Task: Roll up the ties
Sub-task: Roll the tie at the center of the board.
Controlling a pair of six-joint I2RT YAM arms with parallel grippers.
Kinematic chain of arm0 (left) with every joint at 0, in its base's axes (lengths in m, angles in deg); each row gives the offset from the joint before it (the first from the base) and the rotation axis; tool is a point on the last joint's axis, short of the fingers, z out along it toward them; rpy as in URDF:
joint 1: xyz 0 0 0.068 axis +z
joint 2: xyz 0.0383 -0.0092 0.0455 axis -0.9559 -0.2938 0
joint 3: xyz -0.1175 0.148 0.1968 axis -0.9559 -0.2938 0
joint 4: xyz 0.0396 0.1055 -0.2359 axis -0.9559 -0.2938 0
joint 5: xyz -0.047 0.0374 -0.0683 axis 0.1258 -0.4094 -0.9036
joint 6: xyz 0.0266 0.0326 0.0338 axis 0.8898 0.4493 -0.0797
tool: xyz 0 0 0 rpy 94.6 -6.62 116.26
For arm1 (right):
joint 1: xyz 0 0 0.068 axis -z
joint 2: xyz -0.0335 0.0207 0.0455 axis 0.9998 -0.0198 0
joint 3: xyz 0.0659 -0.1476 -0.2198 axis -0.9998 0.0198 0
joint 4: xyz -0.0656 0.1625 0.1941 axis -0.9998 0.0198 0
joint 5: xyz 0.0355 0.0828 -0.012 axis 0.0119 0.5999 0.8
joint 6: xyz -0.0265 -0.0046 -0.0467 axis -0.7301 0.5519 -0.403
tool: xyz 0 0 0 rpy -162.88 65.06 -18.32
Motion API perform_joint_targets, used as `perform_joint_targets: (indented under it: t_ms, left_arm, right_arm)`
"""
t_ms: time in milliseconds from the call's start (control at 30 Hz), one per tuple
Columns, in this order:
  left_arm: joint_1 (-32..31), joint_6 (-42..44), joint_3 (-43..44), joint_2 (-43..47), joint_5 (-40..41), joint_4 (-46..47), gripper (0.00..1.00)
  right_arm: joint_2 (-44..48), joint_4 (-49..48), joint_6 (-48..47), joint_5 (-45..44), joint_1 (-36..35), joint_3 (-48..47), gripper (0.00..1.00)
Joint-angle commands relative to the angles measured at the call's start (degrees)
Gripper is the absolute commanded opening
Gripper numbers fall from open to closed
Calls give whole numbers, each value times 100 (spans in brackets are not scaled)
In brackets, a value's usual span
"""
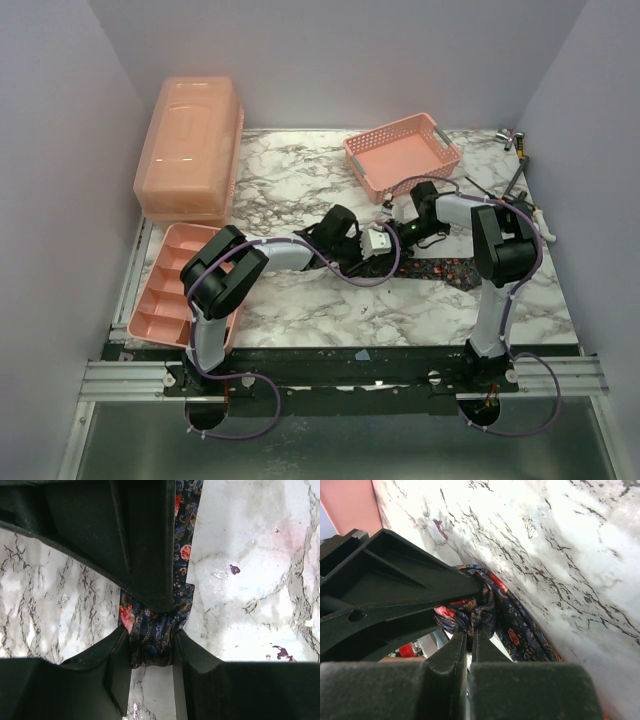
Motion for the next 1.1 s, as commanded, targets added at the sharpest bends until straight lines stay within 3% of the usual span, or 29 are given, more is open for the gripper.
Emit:
perform_joint_targets:
  t_ms: [0,200,300,467,633,767,867,1067]
  left_arm:
    - [43,-224,-528,-4,-236,-310,33]
    - [254,-475,-1590,853,-742,1439,72]
    - [253,-554,-1933,1098,-716,2125,97]
    - [245,-1082,-2302,1144,-495,3325,99]
    - [231,-2039,-3109,684,-298,6226,98]
    - [254,-1877,-2486,485,-882,5002,99]
    - [215,-2064,-2570,177,-631,5553,98]
    - [70,-1639,-2748,-380,-346,6625,98]
  right_arm:
    - [-261,307,-464,-892,-41,-7,1]
    - [-613,450,-643,-1639,-32,-96,1]
    - [-785,579,-737,-1797,-32,-244,1]
    - [-997,926,-1057,-1801,-32,-504,1]
    - [-1088,1301,-1402,-1546,-58,-702,1]
    - [-1058,1496,-1596,-1402,-115,-716,1]
    - [-1049,1533,-1635,-1291,-161,-678,1]
    - [-1179,1555,-1655,-1240,-252,-787,1]
